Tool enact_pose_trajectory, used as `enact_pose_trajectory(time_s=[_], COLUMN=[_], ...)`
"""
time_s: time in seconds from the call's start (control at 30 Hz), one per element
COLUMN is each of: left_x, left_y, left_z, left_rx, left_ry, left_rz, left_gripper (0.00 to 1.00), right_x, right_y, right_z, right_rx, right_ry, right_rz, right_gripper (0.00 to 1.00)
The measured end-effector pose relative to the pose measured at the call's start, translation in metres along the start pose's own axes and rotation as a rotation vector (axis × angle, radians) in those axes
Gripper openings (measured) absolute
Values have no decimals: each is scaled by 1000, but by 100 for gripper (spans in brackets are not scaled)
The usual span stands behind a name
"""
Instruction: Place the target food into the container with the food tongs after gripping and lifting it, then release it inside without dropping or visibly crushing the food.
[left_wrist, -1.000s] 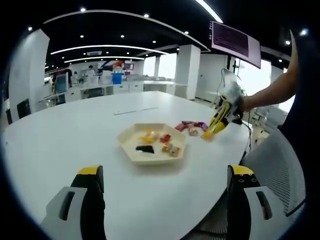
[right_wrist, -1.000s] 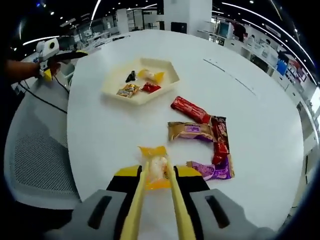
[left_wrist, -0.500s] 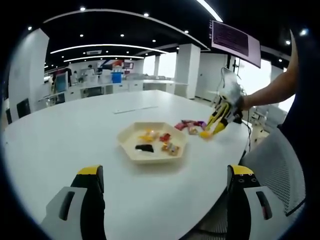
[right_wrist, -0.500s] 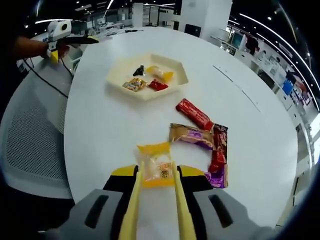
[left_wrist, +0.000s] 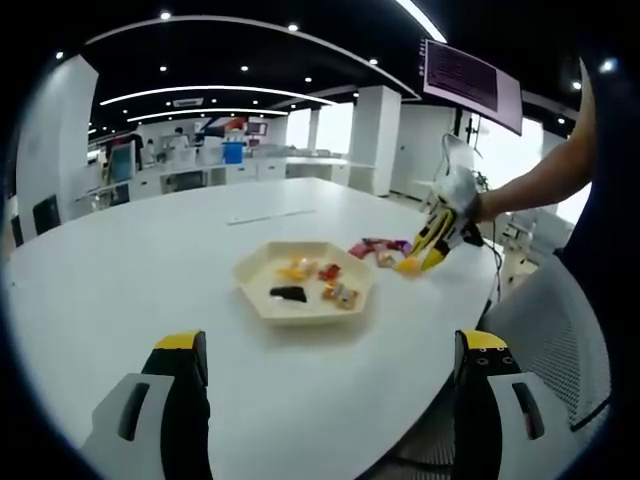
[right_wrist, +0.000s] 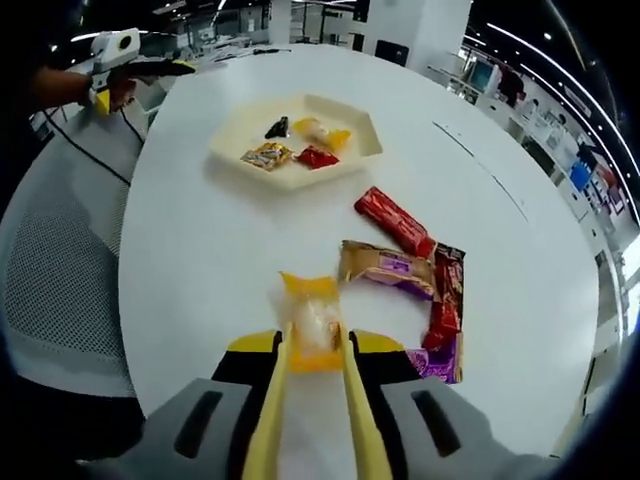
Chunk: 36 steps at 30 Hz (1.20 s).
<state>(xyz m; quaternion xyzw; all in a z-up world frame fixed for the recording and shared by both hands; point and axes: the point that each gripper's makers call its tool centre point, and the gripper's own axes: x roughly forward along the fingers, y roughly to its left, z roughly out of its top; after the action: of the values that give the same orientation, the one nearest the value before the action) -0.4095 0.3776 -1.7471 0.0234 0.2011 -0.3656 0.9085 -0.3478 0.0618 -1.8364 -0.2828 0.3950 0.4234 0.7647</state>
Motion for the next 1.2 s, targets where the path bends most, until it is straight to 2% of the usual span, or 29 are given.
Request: enact_pose_trajectory(time_s=[0.03,0.07,0.13,0.37,0.5,0.73,1.03,1.2], left_x=[0,0,0,0,0,0,0,-1], left_y=[0,0,0,0,0,1,1,0], left_z=[0,0,0,1,1,1,2,2], left_rx=[0,-2,-2,-3,-3,-1,0,0], left_ry=[0,-1,-2,-1,-3,-7,-9,-10], left_rz=[0,0,0,-1,-2,3,4,4], left_gripper=[99,99,99,99,99,99,99,99], right_x=[-1,-1,-2,-5,-11,-28,-53,-62], right_y=[1,1,-3,-2,-6,-19,-35,-42], right_z=[0,1,1,1,4,19,40,52], right_rx=[68,102,89,198,226,258,220,199], right_ry=[6,4,4,-9,-32,-88,-161,-175], right_rz=[2,9,-8,8,6,-14,-47,-59], right_gripper=[22,22,21,19,19,19,21,21])
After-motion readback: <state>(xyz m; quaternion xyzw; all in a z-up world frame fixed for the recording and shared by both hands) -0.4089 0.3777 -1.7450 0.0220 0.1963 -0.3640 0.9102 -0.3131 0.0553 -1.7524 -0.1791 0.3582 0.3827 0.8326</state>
